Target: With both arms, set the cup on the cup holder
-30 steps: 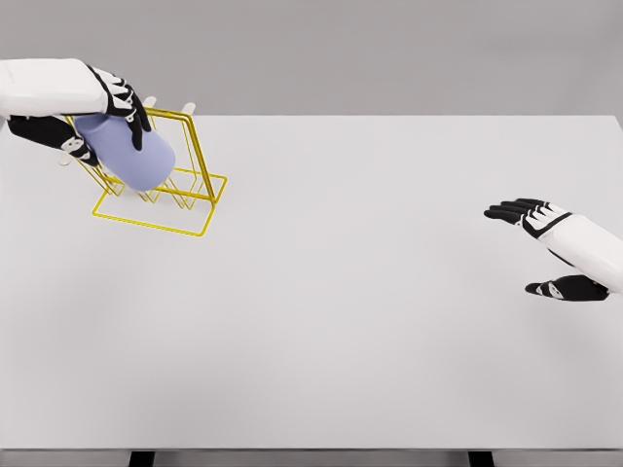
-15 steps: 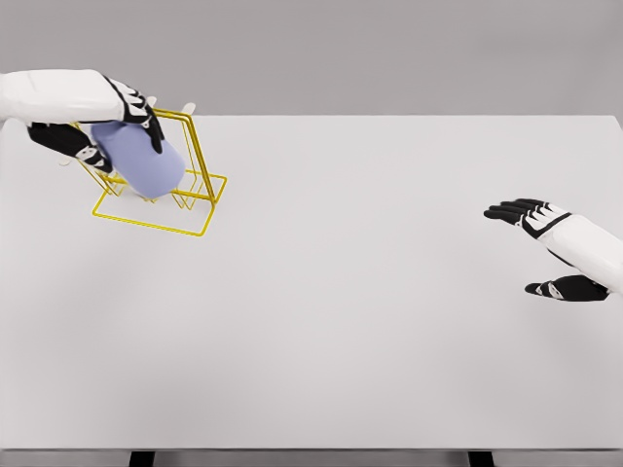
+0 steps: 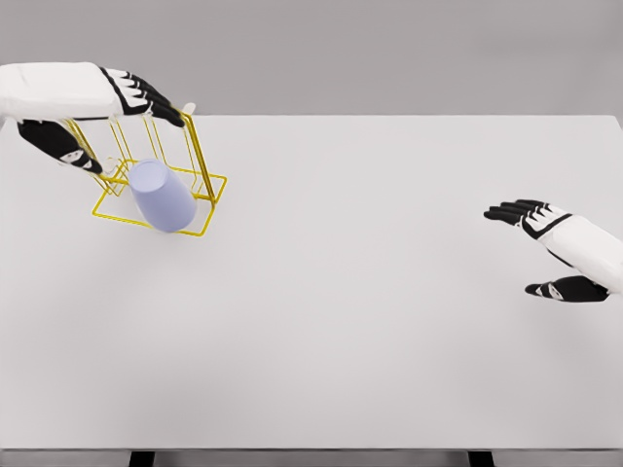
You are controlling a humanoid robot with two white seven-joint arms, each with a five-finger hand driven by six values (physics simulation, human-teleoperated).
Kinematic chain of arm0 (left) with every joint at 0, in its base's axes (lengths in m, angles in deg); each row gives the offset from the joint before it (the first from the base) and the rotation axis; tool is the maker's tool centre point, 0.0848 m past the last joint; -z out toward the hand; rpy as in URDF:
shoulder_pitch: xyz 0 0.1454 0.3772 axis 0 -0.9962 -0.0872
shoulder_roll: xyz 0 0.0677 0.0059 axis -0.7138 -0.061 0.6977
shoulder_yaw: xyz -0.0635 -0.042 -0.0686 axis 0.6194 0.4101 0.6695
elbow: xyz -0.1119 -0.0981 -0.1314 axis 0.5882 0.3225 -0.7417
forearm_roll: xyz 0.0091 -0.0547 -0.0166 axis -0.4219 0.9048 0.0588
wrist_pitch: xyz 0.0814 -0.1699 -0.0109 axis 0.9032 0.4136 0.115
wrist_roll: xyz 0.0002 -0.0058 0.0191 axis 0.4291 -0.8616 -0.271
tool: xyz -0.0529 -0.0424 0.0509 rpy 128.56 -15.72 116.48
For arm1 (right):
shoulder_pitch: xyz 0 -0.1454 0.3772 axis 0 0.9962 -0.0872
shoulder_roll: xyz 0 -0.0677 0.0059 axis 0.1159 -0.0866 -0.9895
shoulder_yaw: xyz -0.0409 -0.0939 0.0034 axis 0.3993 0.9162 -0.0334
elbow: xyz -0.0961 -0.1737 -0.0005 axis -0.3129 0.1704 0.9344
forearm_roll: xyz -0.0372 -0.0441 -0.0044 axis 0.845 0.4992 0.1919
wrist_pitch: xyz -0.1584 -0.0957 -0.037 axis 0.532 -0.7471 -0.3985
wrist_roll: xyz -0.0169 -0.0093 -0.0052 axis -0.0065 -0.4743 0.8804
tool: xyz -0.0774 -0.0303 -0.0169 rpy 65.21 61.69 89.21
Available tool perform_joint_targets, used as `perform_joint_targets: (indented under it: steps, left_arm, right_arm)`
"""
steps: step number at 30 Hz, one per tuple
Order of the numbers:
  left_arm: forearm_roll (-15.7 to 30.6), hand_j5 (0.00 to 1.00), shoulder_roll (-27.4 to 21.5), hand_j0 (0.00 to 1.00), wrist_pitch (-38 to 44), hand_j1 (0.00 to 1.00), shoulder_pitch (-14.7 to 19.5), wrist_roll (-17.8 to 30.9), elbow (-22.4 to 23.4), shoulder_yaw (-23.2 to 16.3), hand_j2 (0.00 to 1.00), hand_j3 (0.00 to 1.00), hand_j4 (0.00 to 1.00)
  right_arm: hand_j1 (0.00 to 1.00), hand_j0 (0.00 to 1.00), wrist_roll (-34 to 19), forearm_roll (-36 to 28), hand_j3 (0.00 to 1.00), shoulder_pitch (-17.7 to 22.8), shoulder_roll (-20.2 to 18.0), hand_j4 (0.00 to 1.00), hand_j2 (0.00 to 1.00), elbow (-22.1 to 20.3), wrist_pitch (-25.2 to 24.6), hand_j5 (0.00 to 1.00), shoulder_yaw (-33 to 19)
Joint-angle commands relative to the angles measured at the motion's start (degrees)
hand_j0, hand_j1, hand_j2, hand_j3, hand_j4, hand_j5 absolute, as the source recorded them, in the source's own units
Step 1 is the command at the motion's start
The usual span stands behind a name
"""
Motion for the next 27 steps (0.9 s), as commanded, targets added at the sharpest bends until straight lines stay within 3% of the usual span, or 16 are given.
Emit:
perform_joint_targets:
  steps: [1, 3, 4, 5, 7, 11, 14, 16, 18, 20, 24, 27]
  left_arm:
    - [0.92, 1.00, -2.50, 1.00, 0.17, 1.00, 0.00, -0.03, -2.22, 2.68, 1.00, 1.00, 1.00]
    - [7.06, 1.00, -3.65, 1.00, 0.17, 1.00, -0.18, -0.11, -4.77, 3.47, 1.00, 1.00, 1.00]
    - [15.49, 1.00, -3.74, 1.00, 0.17, 1.00, -3.42, -0.11, -7.84, 3.47, 1.00, 1.00, 1.00]
    - [20.86, 1.00, -3.56, 1.00, 0.17, 1.00, -5.71, -0.11, -9.87, 3.47, 1.00, 1.00, 1.00]
    - [25.52, 1.00, -3.74, 1.00, 0.17, 1.00, -8.35, -0.11, -12.94, 3.56, 1.00, 1.00, 1.00]
    - [34.65, 1.00, -3.47, 1.00, 0.17, 1.00, -10.63, -0.11, -14.18, 3.56, 1.00, 1.00, 1.00]
    - [39.32, 1.00, -3.04, 1.00, 0.17, 1.00, -16.60, -0.11, -14.18, 3.56, 1.00, 1.00, 1.00]
    - [39.77, 1.00, -3.12, 1.00, 0.17, 1.00, -20.30, -0.90, -14.70, 3.56, 1.00, 1.00, 1.00]
    - [39.59, 1.00, -3.03, 1.00, 0.17, 1.00, -25.39, -6.70, -14.71, 3.56, 1.00, 1.00, 1.00]
    - [38.54, 1.00, -3.21, 1.00, 0.17, 1.00, -27.77, -11.98, -14.35, 3.74, 1.00, 1.00, 1.00]
    - [35.47, 1.00, -3.12, 1.00, 0.17, 1.00, -32.34, -12.15, -13.83, 3.83, 1.00, 1.00, 1.00]
    - [33.44, 1.00, -3.12, 1.00, 0.17, 1.00, -33.05, -12.15, -13.39, 3.83, 1.00, 1.00, 1.00]
  right_arm:
    - [1.00, 1.00, 0.03, -0.44, 1.00, 0.00, -0.08, 1.00, 1.00, -0.05, -0.17, 1.00, 0.00]
    - [1.00, 1.00, 0.03, -0.44, 1.00, 0.00, -0.08, 1.00, 1.00, 0.03, -0.17, 1.00, 0.00]
    - [1.00, 1.00, 0.03, -0.44, 1.00, 0.00, -0.08, 1.00, 1.00, 0.03, -0.17, 1.00, 0.00]
    - [1.00, 1.00, 0.03, -0.44, 1.00, 0.00, -0.08, 1.00, 1.00, 0.03, -0.17, 1.00, 0.00]
    - [1.00, 1.00, 0.03, -0.44, 1.00, 0.00, -0.08, 1.00, 1.00, 0.03, -0.17, 1.00, 0.00]
    - [1.00, 1.00, 0.03, -0.44, 1.00, 0.00, -0.08, 1.00, 1.00, 0.03, -0.17, 1.00, 0.00]
    - [1.00, 1.00, 0.03, -0.44, 1.00, 0.00, -0.08, 1.00, 1.00, 0.03, -0.17, 1.00, 0.00]
    - [1.00, 1.00, 0.03, -0.44, 1.00, 0.00, -0.08, 1.00, 1.00, 0.03, -0.17, 1.00, 0.00]
    - [1.00, 1.00, 0.03, -0.44, 1.00, 0.00, -0.08, 1.00, 1.00, 0.03, -0.17, 1.00, 0.00]
    - [1.00, 1.00, 0.03, -0.44, 1.00, 0.00, -0.08, 1.00, 1.00, 0.03, -0.17, 1.00, 0.00]
    - [1.00, 1.00, 0.03, -0.44, 1.00, 0.00, -0.08, 1.00, 1.00, -0.05, -0.17, 1.00, 0.09]
    - [1.00, 1.00, 0.03, -0.44, 1.00, 0.09, -0.08, 1.00, 1.00, -0.05, -0.17, 1.00, 0.09]
